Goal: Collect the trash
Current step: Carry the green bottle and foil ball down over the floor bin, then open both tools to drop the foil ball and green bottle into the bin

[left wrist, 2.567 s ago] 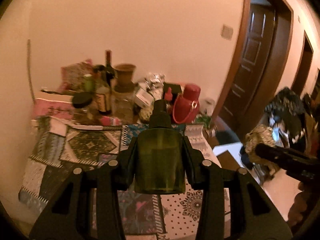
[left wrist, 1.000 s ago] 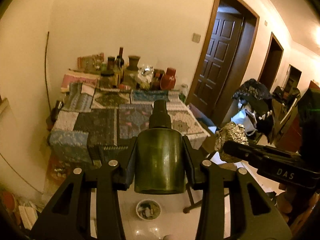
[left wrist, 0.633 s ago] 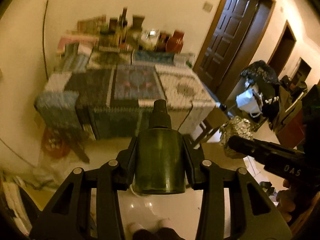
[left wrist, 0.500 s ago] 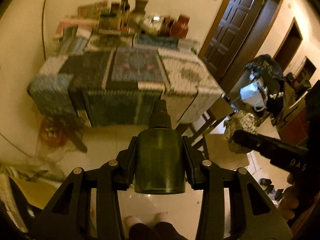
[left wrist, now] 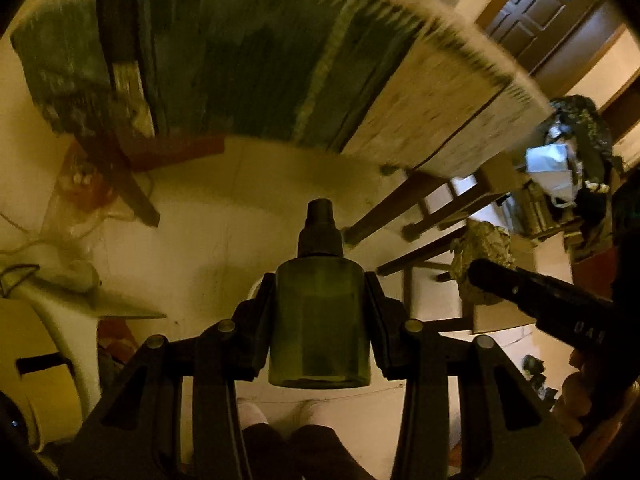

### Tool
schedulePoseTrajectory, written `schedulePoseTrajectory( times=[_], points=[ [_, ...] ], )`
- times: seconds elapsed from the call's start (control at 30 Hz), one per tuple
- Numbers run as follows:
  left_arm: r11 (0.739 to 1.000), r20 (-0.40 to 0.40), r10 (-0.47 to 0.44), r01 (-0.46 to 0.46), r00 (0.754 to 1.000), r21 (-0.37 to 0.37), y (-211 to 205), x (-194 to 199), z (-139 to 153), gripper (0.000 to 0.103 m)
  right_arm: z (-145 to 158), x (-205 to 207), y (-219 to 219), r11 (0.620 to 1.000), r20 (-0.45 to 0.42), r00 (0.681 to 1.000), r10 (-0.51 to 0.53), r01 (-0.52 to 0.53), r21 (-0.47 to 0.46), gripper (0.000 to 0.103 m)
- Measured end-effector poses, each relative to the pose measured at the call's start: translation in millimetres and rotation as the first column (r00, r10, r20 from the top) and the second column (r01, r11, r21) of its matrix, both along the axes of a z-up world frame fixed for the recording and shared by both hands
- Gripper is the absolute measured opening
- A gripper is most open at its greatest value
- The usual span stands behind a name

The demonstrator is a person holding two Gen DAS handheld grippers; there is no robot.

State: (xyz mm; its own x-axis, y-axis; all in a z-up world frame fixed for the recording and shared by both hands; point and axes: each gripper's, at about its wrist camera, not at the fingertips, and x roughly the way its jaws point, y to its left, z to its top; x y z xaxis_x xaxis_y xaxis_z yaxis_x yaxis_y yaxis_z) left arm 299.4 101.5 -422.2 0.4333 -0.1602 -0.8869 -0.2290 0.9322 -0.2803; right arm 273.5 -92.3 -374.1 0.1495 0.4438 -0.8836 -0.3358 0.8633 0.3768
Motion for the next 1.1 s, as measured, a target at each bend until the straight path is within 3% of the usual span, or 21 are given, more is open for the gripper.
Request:
schedulePoseTrajectory(
  times=[0.17, 0.33, 0.47, 0.6, 0.9, 1.03, 1.1],
  points=[
    [0.999, -0.056, 0.032, -0.032, 0.998, -0.009, 10.6, 3.7, -64.6, 0.041, -67.6, -0.9, 19.0, 0.999, -0.051, 0.998, 0.032, -0.033, -0.002, 0.031],
    [0.999, -0.093, 0.050, -0.051, 0.994, -0.017, 18.6, 7.4, -123.7, 0.041, -115.7, 5.6, 30.0, 0.998, -0.074, 0.995, 0.063, -0.062, 0.009, 0.033],
    [0.998, -0.105, 0.051, -0.055, 0.993, -0.035, 21.4, 13.2, -155.0, 0.041, -152.3, 14.6, 37.6, 0.997, -0.097, 0.992, 0.082, -0.081, 0.005, 0.034],
    [0.998, -0.127, 0.033, -0.041, 0.991, -0.056, 18.0, 22.9, -185.6, 0.041, -177.1, 20.9, 40.5, 0.997, -0.147, 0.986, 0.076, -0.076, 0.007, 0.049],
    [0.996, -0.166, -0.029, 0.015, 0.986, -0.086, -2.1, 44.2, -211.4, 0.041, -177.6, 28.5, 25.9, 0.998, -0.173, 0.984, 0.032, -0.040, -0.044, 0.052],
    [0.997, -0.198, -0.073, 0.066, 0.978, -0.042, -16.6, 52.9, -211.6, 0.042, -161.9, 25.8, 17.4, 0.998, -0.189, 0.982, 0.021, -0.031, -0.052, 0.052],
    [0.996, -0.243, -0.087, 0.088, 0.966, -0.005, -23.0, 56.4, -211.8, 0.047, -151.6, 23.6, 15.5, 0.998, -0.186, 0.982, 0.022, -0.034, -0.061, 0.052]
  ],
)
